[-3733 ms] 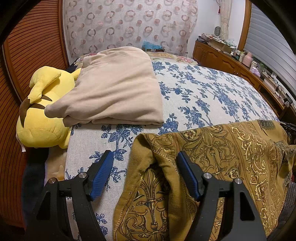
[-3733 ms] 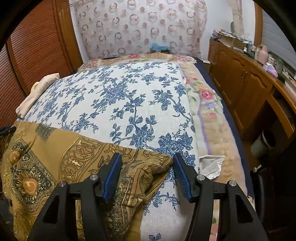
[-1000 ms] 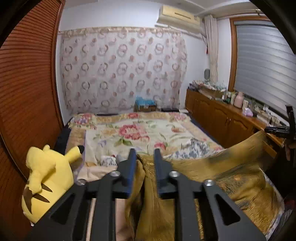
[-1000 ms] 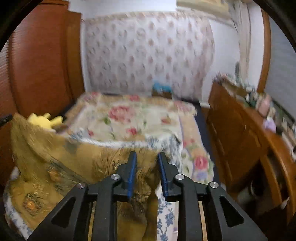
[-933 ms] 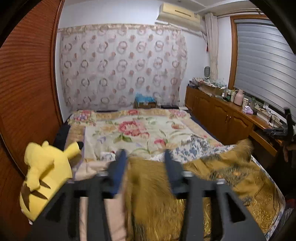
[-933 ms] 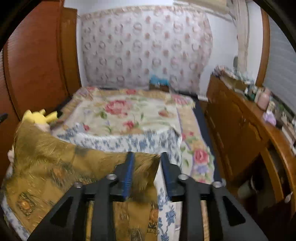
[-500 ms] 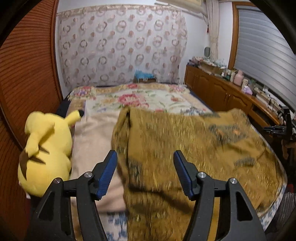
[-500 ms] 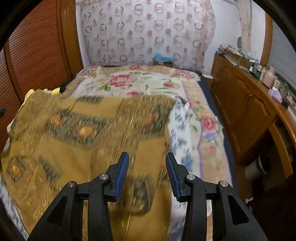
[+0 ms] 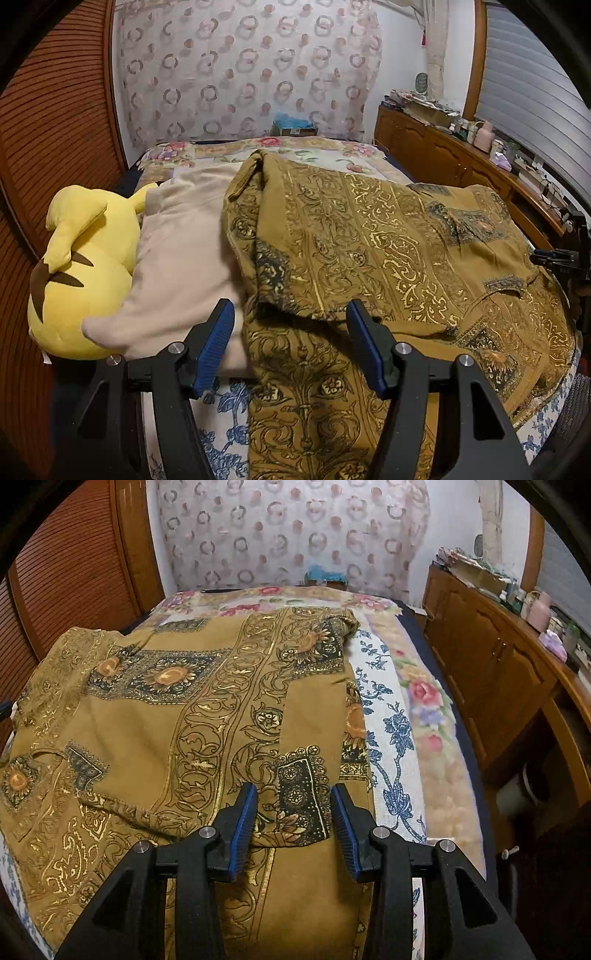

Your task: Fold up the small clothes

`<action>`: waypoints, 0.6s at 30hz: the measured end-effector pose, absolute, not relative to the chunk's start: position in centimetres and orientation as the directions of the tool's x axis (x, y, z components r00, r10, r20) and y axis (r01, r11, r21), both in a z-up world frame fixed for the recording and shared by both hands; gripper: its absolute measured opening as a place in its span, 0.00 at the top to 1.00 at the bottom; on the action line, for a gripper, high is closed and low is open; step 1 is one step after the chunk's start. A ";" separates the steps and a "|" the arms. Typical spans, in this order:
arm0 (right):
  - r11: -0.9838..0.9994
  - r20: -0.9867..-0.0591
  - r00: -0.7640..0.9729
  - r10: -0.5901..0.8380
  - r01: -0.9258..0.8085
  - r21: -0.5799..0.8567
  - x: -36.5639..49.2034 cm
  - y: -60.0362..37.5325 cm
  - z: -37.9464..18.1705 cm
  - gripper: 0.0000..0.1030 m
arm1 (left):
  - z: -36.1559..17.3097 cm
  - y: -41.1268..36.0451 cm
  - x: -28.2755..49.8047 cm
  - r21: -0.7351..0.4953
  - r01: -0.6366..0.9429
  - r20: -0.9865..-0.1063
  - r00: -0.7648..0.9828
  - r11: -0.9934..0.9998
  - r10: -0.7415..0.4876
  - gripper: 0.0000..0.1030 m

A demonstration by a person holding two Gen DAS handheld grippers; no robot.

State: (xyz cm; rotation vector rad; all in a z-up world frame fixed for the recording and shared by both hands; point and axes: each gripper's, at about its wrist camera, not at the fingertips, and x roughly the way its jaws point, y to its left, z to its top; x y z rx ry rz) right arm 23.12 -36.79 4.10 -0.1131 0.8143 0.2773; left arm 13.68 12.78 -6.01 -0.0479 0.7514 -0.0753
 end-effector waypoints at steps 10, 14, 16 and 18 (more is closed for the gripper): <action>0.955 -0.712 0.675 0.196 -0.295 -0.017 23.2 -36.8 3.2 0.51 | -6.2 12.7 15.8 -0.092 0.044 -0.689 0.718 0.995 -0.095 0.51; 0.957 -0.711 0.675 0.196 -0.291 -0.013 23.2 -37.0 2.7 0.48 | -6.1 12.3 16.3 -0.092 0.060 -0.690 0.716 0.994 -0.107 0.64; 0.957 -0.711 0.676 0.192 -0.290 -0.018 23.3 -36.9 2.3 0.47 | -6.3 12.1 16.5 -0.081 0.060 -0.698 0.709 0.995 -0.099 0.64; 0.959 -0.712 0.680 0.175 -0.280 -0.032 23.4 -36.4 1.9 0.42 | -6.5 12.1 16.6 -0.064 0.045 -0.704 0.706 0.997 -0.077 0.64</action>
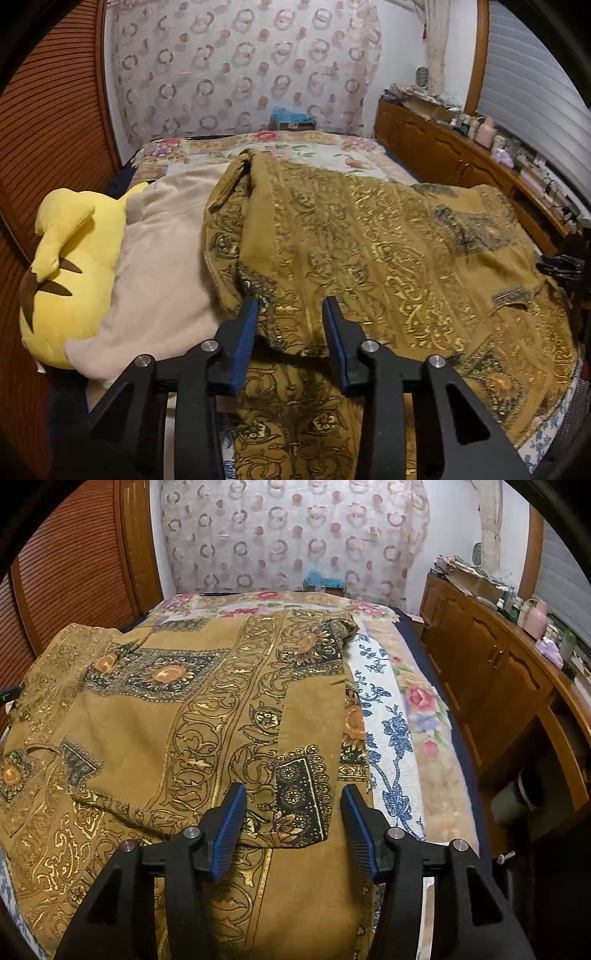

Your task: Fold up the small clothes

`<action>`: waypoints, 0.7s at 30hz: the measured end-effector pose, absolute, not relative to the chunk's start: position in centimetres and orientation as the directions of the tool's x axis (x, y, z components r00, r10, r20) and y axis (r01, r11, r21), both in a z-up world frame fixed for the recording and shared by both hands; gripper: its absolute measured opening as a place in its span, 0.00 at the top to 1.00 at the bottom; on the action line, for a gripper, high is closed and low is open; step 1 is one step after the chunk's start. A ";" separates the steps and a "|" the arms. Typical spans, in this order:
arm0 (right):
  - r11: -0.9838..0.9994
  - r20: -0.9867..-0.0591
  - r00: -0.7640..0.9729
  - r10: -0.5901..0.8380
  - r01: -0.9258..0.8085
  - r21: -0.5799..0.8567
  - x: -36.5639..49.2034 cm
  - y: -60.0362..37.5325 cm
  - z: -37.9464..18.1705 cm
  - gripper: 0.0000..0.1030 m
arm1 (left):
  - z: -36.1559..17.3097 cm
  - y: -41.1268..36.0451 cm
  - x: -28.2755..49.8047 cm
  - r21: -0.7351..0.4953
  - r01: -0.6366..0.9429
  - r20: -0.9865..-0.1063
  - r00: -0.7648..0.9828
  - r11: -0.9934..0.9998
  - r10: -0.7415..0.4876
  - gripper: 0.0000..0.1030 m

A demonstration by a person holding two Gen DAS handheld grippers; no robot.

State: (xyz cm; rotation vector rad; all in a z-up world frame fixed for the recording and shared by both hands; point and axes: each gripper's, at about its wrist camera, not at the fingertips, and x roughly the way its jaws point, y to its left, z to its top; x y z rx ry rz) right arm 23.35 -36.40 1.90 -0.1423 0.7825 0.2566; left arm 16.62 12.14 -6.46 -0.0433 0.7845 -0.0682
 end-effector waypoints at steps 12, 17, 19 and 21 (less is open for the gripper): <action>0.961 -0.713 0.679 0.175 -0.276 -0.028 23.9 -36.7 1.6 0.39 | -7.6 12.8 16.3 -0.071 0.036 -0.726 0.684 0.997 -0.077 0.77; 0.961 -0.713 0.679 0.175 -0.276 -0.027 23.9 -36.7 1.6 0.39 | -6.8 11.7 16.0 -0.044 0.072 -0.710 0.700 0.996 -0.082 0.95; 0.961 -0.713 0.679 0.175 -0.277 -0.028 23.9 -36.7 1.6 0.39 | -6.4 11.2 15.7 -0.048 0.090 -0.699 0.708 0.995 -0.098 0.96; 0.961 -0.713 0.679 0.175 -0.277 -0.027 23.9 -36.8 1.6 0.39 | -5.8 10.7 15.4 -0.060 0.109 -0.687 0.717 0.992 -0.121 0.96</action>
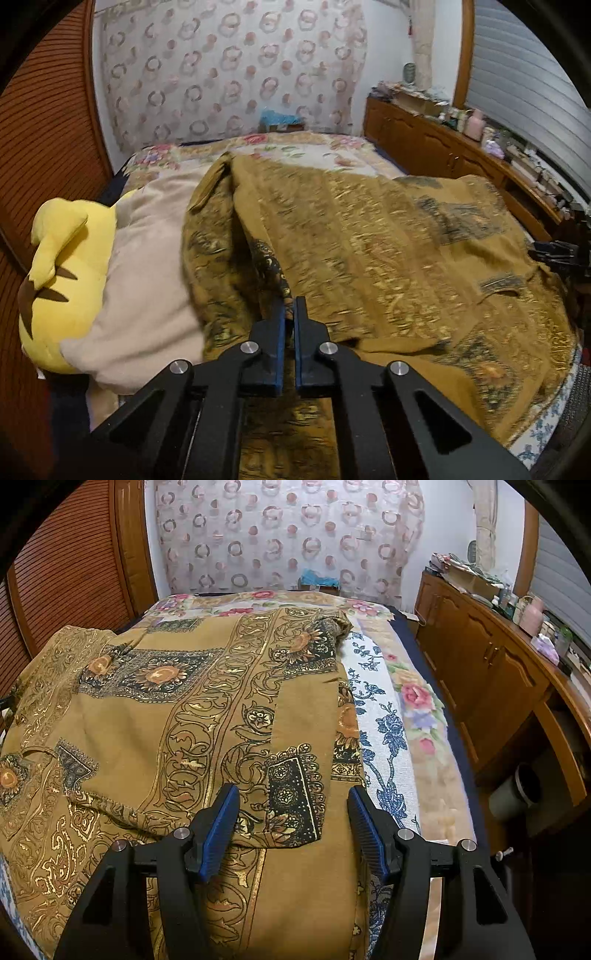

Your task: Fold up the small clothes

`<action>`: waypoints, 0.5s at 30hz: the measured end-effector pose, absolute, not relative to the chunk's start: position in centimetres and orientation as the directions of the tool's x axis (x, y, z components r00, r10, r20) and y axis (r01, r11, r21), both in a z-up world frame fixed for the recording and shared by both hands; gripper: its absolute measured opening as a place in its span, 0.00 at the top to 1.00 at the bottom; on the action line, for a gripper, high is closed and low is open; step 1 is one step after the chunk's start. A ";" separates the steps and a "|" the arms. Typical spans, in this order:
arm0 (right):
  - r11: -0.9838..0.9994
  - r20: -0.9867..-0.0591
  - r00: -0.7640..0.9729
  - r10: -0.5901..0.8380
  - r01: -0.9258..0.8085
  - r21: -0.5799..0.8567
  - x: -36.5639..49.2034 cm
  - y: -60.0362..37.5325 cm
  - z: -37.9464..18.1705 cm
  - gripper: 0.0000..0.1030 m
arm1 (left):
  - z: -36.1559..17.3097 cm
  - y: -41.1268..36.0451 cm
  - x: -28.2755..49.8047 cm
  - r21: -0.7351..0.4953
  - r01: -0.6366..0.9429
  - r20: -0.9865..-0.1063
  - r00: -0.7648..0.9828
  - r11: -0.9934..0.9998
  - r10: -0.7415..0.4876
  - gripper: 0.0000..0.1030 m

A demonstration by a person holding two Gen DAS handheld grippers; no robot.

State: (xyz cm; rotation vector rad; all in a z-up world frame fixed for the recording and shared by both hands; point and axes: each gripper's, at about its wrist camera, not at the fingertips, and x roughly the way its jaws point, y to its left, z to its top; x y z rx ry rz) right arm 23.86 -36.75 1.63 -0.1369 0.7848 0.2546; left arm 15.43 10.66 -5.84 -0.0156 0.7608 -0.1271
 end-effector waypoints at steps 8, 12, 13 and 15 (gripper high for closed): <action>0.960 -0.712 0.678 0.184 -0.280 -0.018 23.8 -36.9 1.7 0.39 | -3.1 9.4 14.2 -0.116 0.137 -0.622 0.762 0.984 -0.179 0.96; 0.945 -0.711 0.663 0.232 -0.327 0.004 23.5 -36.7 1.9 0.71 | -1.8 9.2 13.3 -0.117 0.142 -0.594 0.784 0.983 -0.184 0.96; 0.943 -0.707 0.665 0.242 -0.332 0.011 23.4 -36.7 2.0 0.75 | -1.6 9.2 13.1 -0.118 0.142 -0.587 0.788 0.983 -0.185 0.96; 0.937 -0.688 0.672 0.275 -0.346 0.036 23.1 -36.8 2.6 0.91 | -1.0 9.3 12.8 -0.122 0.142 -0.574 0.798 0.982 -0.186 0.96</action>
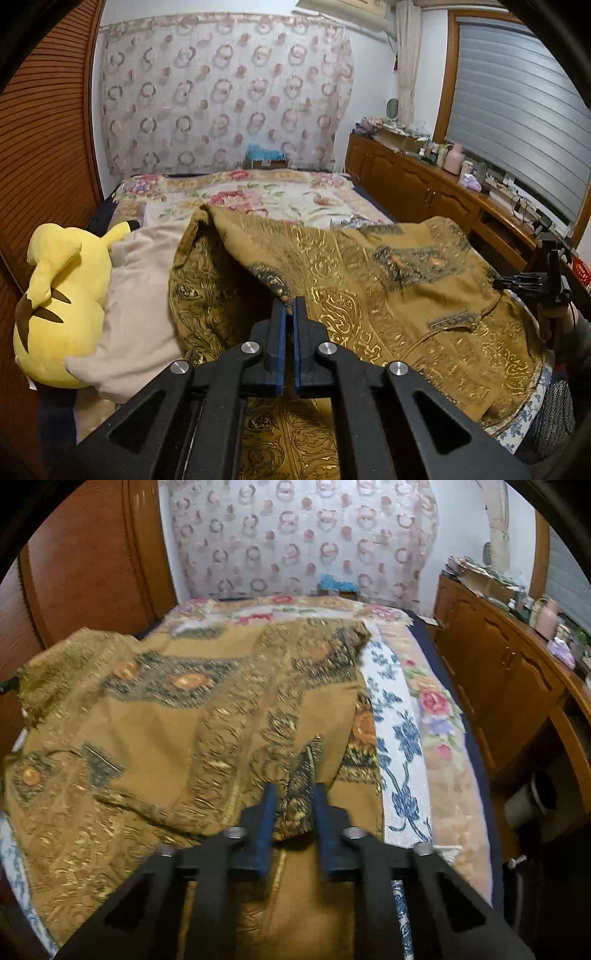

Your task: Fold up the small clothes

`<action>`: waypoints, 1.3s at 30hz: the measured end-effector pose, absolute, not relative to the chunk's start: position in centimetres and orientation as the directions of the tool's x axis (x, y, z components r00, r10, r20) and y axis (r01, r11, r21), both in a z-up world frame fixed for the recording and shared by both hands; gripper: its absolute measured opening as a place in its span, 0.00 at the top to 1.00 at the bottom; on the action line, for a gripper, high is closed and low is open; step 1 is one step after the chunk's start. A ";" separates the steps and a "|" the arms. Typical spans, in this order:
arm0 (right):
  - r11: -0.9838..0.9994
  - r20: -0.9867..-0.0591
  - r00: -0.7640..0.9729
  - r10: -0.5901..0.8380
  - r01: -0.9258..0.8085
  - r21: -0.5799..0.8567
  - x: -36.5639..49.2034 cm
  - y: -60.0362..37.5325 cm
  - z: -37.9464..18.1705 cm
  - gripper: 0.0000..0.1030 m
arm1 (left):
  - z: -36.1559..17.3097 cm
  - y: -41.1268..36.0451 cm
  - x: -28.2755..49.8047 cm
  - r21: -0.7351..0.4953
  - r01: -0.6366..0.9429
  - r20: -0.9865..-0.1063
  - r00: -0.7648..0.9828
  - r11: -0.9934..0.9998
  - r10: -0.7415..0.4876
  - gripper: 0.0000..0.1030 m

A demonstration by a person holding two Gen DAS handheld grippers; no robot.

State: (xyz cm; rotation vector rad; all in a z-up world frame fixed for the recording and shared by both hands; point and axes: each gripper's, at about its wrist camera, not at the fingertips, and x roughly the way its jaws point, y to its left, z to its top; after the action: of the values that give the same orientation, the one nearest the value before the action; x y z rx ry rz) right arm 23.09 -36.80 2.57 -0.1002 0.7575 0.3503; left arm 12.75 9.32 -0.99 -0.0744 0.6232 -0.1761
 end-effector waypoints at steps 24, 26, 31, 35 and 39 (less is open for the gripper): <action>0.903 -0.539 0.751 0.381 -0.427 0.043 11.3 -39.7 8.0 0.97 | -0.4 13.8 2.4 -0.253 0.088 -0.488 0.848 0.963 -0.206 0.97; 0.901 -0.537 0.751 0.385 -0.432 0.043 10.3 -39.9 8.1 0.97 | -0.3 14.1 1.8 -0.256 0.081 -0.487 0.850 0.963 -0.201 0.97; 0.898 -0.518 0.757 0.397 -0.437 0.050 8.5 -40.6 8.9 0.97 | 0.1 13.9 1.2 -0.235 0.074 -0.493 0.850 0.969 -0.184 0.97; 0.901 -0.560 0.734 0.384 -0.431 0.053 8.5 -40.7 6.7 0.97 | -2.0 13.8 1.2 -0.208 0.050 -0.543 0.825 0.977 -0.158 0.97; 0.908 -0.624 0.691 0.365 -0.414 0.073 10.0 -40.0 4.2 0.97 | -4.4 13.7 1.4 -0.211 0.036 -0.589 0.793 0.977 -0.156 0.96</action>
State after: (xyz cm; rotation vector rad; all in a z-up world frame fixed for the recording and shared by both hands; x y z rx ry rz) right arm 10.00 -40.05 4.18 -0.0750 0.6808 0.4357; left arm 1.35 13.71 -4.37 -0.1929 0.6478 -0.1040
